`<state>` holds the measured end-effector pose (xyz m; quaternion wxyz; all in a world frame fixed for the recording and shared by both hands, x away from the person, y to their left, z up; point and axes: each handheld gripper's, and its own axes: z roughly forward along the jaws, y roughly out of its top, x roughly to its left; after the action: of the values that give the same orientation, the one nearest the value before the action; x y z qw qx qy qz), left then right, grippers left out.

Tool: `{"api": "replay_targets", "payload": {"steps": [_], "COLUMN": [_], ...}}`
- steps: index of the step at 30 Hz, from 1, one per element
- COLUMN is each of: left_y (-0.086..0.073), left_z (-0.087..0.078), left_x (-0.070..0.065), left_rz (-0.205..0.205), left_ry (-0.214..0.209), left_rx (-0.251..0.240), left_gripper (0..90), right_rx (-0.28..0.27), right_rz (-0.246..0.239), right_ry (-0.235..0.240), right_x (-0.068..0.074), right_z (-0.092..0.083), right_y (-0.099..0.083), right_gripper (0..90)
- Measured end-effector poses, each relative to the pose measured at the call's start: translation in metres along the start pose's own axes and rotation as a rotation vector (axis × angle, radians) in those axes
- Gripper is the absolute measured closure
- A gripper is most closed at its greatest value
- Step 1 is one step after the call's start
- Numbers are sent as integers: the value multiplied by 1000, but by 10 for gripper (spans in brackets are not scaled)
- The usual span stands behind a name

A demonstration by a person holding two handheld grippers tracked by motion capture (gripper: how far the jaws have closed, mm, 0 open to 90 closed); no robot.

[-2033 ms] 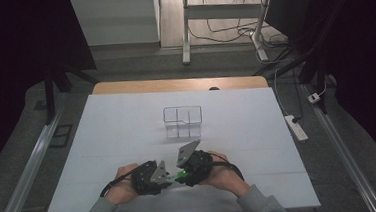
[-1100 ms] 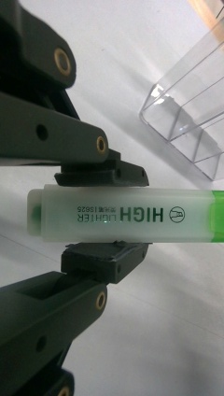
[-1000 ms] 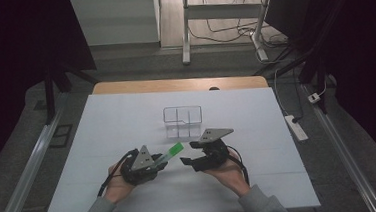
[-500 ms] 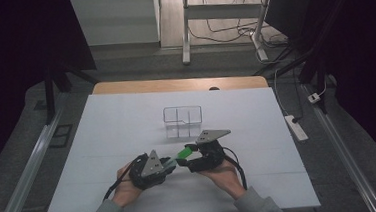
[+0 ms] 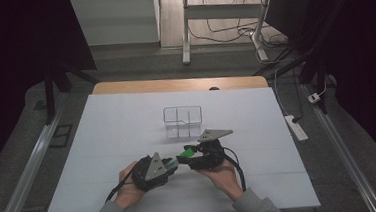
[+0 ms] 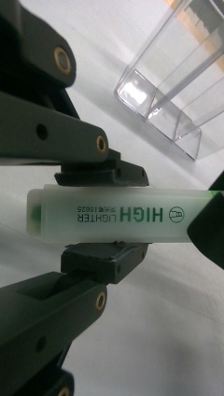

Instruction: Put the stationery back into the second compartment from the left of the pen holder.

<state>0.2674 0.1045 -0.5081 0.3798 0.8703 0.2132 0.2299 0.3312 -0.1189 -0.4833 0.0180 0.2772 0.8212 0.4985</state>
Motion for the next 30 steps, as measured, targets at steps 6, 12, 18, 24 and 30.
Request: {"api": "replay_targets", "payload": {"steps": [6, 12, 18, 24, 30], "left_y": [-2, -2, -3, -7, -10], "left_z": [-1, 3, 6, 3, -3], "left_x": [4, 0, 0, 10, 20], "left_rz": [-40, -17, -20, -84, -140], "left_ry": [0, 11, 5, -4, -27], "left_rx": [-10, 14, 30, 14, 4], "left_gripper": [651, 650, 639, 571, 492], "right_rx": [11, -5, -30, -41, -67], "right_rz": [0, -7, -27, -166, -181], "right_ry": [-2, 18, 94, 45, 16], "right_x": [-1, 1, 5, 19, 15], "right_z": [1, 0, -3, -5, -14], "right_y": [-1, 0, 2, 6, 9], "right_gripper": [468, 525, 703, 738, 739]}}
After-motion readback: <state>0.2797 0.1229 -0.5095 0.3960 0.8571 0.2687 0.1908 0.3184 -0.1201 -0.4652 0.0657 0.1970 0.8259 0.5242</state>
